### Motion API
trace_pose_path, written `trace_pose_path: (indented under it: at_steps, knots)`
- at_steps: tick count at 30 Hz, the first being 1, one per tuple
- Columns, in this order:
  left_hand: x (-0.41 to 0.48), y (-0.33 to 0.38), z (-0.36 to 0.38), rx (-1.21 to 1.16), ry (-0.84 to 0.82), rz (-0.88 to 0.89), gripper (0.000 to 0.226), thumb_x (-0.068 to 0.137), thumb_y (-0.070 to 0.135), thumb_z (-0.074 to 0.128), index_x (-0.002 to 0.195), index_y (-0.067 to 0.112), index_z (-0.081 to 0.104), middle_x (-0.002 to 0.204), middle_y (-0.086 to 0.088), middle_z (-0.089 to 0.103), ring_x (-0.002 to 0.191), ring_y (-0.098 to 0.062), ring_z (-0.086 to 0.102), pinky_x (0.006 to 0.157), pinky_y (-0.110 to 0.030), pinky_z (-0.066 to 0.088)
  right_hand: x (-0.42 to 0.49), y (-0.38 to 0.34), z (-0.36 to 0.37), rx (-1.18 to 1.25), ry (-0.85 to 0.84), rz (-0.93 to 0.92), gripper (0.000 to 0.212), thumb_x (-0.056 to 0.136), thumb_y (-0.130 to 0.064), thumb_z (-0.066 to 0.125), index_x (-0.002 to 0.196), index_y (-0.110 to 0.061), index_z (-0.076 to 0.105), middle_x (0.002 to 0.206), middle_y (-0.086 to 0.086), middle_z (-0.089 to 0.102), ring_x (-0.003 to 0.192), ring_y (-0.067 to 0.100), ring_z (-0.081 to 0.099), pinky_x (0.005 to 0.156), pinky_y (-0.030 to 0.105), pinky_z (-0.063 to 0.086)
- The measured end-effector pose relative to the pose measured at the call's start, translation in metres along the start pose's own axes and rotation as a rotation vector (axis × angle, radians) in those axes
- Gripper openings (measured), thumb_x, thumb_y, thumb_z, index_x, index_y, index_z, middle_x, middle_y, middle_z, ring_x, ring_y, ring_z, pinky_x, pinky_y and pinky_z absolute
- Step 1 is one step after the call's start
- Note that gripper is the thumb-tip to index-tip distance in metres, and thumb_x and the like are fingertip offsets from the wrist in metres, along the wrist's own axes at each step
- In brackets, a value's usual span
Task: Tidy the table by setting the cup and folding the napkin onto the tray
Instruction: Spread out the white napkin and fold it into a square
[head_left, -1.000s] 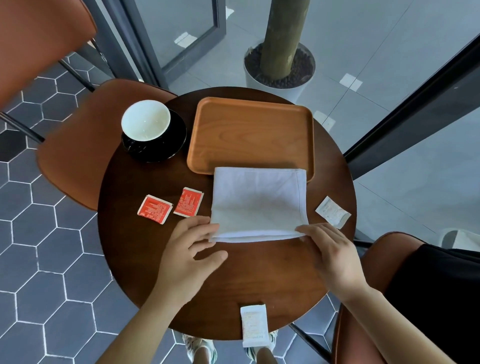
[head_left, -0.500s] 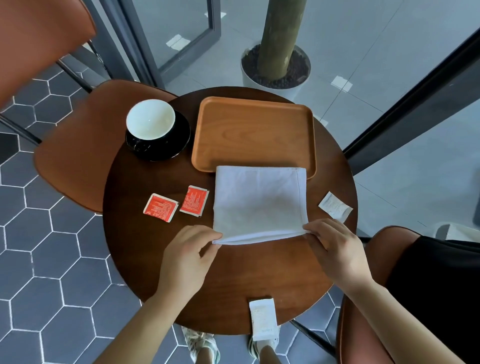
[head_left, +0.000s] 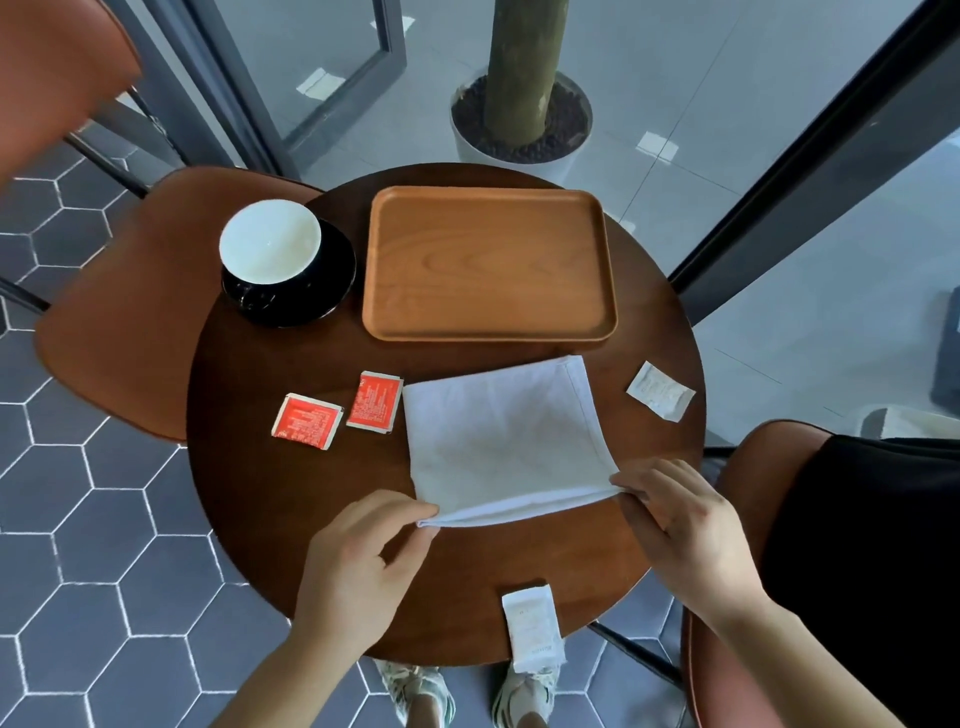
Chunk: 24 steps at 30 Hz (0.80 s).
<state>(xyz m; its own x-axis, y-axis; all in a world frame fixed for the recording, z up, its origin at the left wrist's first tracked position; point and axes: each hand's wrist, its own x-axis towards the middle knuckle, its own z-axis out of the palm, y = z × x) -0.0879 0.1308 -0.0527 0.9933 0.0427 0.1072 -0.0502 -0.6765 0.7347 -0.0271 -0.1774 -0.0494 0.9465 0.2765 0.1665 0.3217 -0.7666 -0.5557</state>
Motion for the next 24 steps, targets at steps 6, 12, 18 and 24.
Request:
trace_pose_path:
  at_steps: [6,12,18,24]
  knots:
    - [0.005,0.011,0.003,-0.047,-0.04,-0.146,0.025,0.09,0.041,0.061,0.112,0.028,0.064,0.127,0.02,0.063,0.118,0.003,0.058,0.093,-0.01,0.045,0.018,0.01,-0.004,0.077,-0.088,0.055,0.012,0.086,-0.01,0.075,0.096,-0.017,0.074,0.088,-0.017,0.067,0.083,0.007,0.064,0.07,0.024,0.051]
    - [0.021,-0.011,0.014,0.023,-0.246,-0.279,0.044,0.087,0.033,0.072,0.129,0.034,0.061,0.133,0.02,0.058,0.103,-0.008,0.064,0.077,-0.013,0.048,0.044,0.015,-0.004,0.13,-0.142,0.049,0.012,0.089,-0.01,0.071,0.097,-0.019,0.073,0.087,-0.02,0.066,0.08,0.002,0.065,0.068,0.016,0.051]
    - [0.023,-0.015,0.013,-0.052,-0.099,-0.206,0.022,0.087,0.02,0.073,0.109,0.021,0.074,0.097,0.027,0.07,0.092,0.003,0.067,0.076,-0.011,0.051,0.05,0.009,-0.007,0.135,-0.117,0.077,0.011,0.088,-0.008,0.072,0.097,-0.016,0.074,0.087,-0.025,0.064,0.084,0.006,0.066,0.071,0.011,0.049]
    - [0.021,-0.013,0.015,-0.279,-0.001,-0.386,0.023,0.089,0.02,0.07,0.091,0.043,0.068,0.094,0.027,0.072,0.091,0.003,0.068,0.077,-0.008,0.05,0.077,-0.003,0.002,0.119,-0.075,0.108,0.012,0.089,-0.009,0.071,0.098,-0.015,0.074,0.087,-0.023,0.064,0.082,-0.004,0.064,0.07,0.003,0.045]
